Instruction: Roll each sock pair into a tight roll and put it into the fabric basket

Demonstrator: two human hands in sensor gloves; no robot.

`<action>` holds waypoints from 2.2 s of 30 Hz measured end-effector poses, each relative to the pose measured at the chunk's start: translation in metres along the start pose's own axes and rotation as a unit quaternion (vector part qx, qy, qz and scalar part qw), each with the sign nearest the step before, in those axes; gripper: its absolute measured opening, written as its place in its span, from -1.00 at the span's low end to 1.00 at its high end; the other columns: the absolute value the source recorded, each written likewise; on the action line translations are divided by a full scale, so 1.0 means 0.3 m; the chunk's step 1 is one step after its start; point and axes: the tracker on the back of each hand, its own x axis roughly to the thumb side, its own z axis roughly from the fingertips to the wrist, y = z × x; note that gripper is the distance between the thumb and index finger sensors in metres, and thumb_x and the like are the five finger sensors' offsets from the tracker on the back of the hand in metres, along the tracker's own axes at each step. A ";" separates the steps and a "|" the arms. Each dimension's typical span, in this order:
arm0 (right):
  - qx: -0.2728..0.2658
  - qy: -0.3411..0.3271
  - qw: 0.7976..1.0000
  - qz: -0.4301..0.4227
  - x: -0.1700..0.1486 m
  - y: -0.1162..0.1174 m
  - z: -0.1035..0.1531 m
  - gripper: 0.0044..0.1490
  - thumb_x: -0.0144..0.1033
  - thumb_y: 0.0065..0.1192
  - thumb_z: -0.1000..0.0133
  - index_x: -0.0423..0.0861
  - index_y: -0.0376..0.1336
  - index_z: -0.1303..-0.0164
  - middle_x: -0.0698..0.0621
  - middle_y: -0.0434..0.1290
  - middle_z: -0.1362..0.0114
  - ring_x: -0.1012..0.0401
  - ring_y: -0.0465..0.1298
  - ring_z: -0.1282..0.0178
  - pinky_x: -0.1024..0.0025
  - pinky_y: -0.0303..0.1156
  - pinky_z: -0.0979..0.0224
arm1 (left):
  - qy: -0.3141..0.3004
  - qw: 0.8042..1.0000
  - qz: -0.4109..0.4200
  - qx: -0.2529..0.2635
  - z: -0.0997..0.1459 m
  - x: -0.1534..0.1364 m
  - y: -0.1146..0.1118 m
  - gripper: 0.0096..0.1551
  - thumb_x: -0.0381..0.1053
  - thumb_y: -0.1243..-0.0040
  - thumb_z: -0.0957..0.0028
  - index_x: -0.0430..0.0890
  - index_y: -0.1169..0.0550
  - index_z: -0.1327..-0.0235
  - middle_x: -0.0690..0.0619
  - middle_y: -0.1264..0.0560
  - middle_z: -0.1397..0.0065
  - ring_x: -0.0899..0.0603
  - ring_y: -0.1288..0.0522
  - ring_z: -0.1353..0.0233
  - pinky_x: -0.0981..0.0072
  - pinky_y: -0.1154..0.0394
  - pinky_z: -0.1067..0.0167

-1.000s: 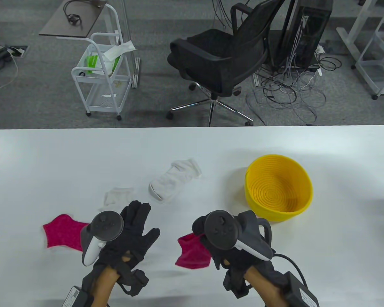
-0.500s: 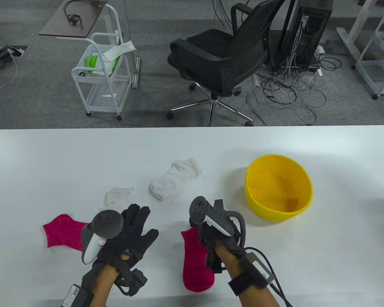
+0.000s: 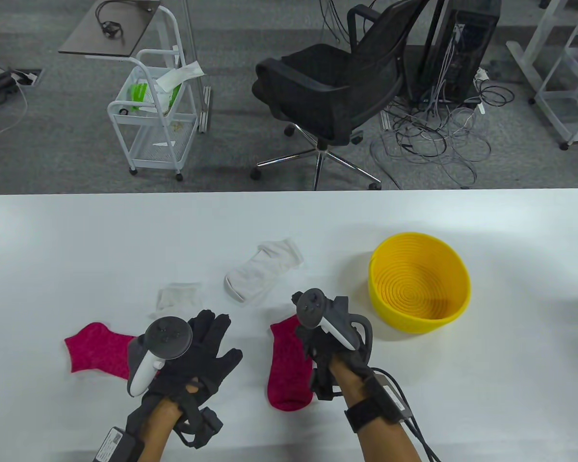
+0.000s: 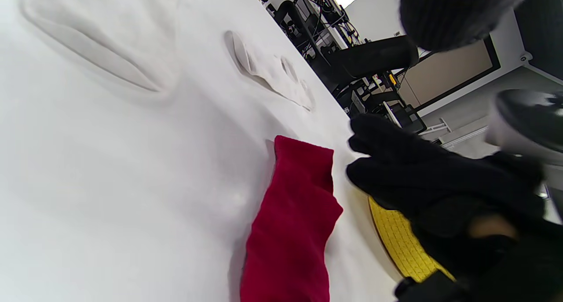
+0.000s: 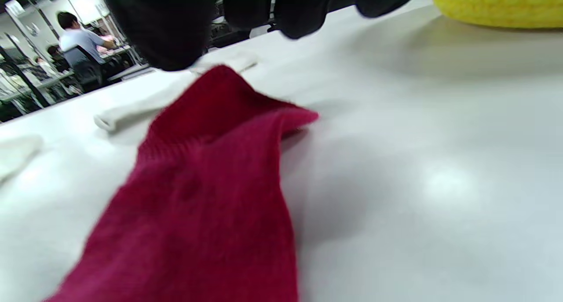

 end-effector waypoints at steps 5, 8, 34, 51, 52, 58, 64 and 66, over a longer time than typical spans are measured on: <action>-0.007 -0.041 0.996 -0.077 -0.058 -0.085 0.089 0.01 0.28 0.16 0.08 0.19 -0.10 -0.55 0.04 -0.04 -0.73 -0.08 0.02 -0.75 -0.34 -0.01 -0.57 | -0.002 1.000 -0.007 -0.005 0.000 0.004 -0.010 -0.03 0.38 -0.10 0.15 0.25 0.01 -0.50 0.14 0.31 -0.63 -0.16 0.38 -0.67 -0.19 0.37 -0.45; -0.015 -0.055 0.993 -0.102 -0.089 -0.120 0.162 0.06 0.37 0.12 0.10 0.18 -0.11 -0.56 0.04 -0.05 -0.74 -0.12 -0.01 -0.76 -0.37 -0.03 -0.55 | -0.003 1.000 -0.010 -0.009 -0.001 0.006 -0.016 -0.02 0.39 -0.10 0.15 0.26 0.02 -0.49 0.14 0.31 -0.63 -0.16 0.38 -0.67 -0.20 0.37 -0.45; -0.037 -0.046 0.977 -0.204 -0.249 -0.091 0.288 0.11 0.43 0.05 0.09 0.17 -0.18 -0.59 0.01 -0.09 -0.75 -0.12 -0.04 -0.77 -0.37 -0.04 -0.55 | 0.152 0.960 0.009 0.234 0.092 -0.172 0.284 -0.14 0.30 -0.13 0.12 0.24 -0.15 -0.48 0.01 0.09 -0.66 -0.24 -0.02 -0.65 -0.16 -0.01 -0.48; 0.006 -0.034 0.979 -0.202 -0.252 -0.054 0.259 0.10 0.42 0.06 0.08 0.17 -0.17 -0.59 0.02 -0.06 -0.75 -0.10 0.00 -0.76 -0.35 -0.02 -0.56 | 0.445 0.845 -0.017 0.295 0.128 -0.542 0.404 -0.23 0.14 -0.22 0.10 0.05 -0.32 -0.43 -0.05 -0.24 -0.53 -0.18 -0.36 -0.32 0.02 -0.29 -0.19; 0.008 -0.032 0.979 -0.202 -0.253 -0.052 0.257 0.10 0.42 0.06 0.08 0.17 -0.17 -0.59 0.02 -0.06 -0.75 -0.10 0.00 -0.76 -0.35 -0.02 -0.56 | 0.451 0.841 -0.026 0.296 0.124 -0.547 0.401 -0.23 0.15 -0.22 0.11 0.04 -0.33 -0.43 -0.06 -0.26 -0.51 -0.18 -0.37 -0.31 0.02 -0.30 -0.18; 0.017 -0.024 0.979 -0.200 -0.256 -0.042 0.248 0.10 0.42 0.06 0.08 0.18 -0.18 -0.59 0.02 -0.06 -0.75 -0.09 0.00 -0.77 -0.35 -0.02 -0.57 | 0.472 0.818 -0.045 0.326 0.105 -0.581 0.401 -0.31 0.13 -0.25 0.14 -0.03 -0.49 -0.31 -0.11 -0.38 -0.40 -0.16 -0.45 -0.17 0.04 -0.36 -0.11; 0.022 -0.018 0.980 -0.198 -0.258 -0.037 0.244 0.09 0.41 0.06 0.08 0.18 -0.17 -0.59 0.02 -0.05 -0.75 -0.09 0.01 -0.76 -0.35 -0.02 -0.57 | 0.485 0.797 -0.130 0.337 0.075 -0.574 0.410 -0.40 0.13 -0.37 0.20 -0.02 -0.59 -0.12 -0.07 -0.51 -0.24 -0.12 -0.56 -0.04 0.05 -0.44 -0.03; 0.022 -0.017 0.980 -0.197 -0.256 -0.036 0.244 0.09 0.41 0.06 0.08 0.17 -0.17 -0.59 0.02 -0.05 -0.75 -0.09 0.02 -0.76 -0.35 -0.01 -0.56 | 0.483 0.794 -0.149 0.339 0.068 -0.568 0.410 -0.42 0.13 -0.38 0.21 -0.02 -0.62 -0.09 -0.07 -0.54 -0.20 -0.11 -0.58 -0.01 0.03 -0.44 -0.02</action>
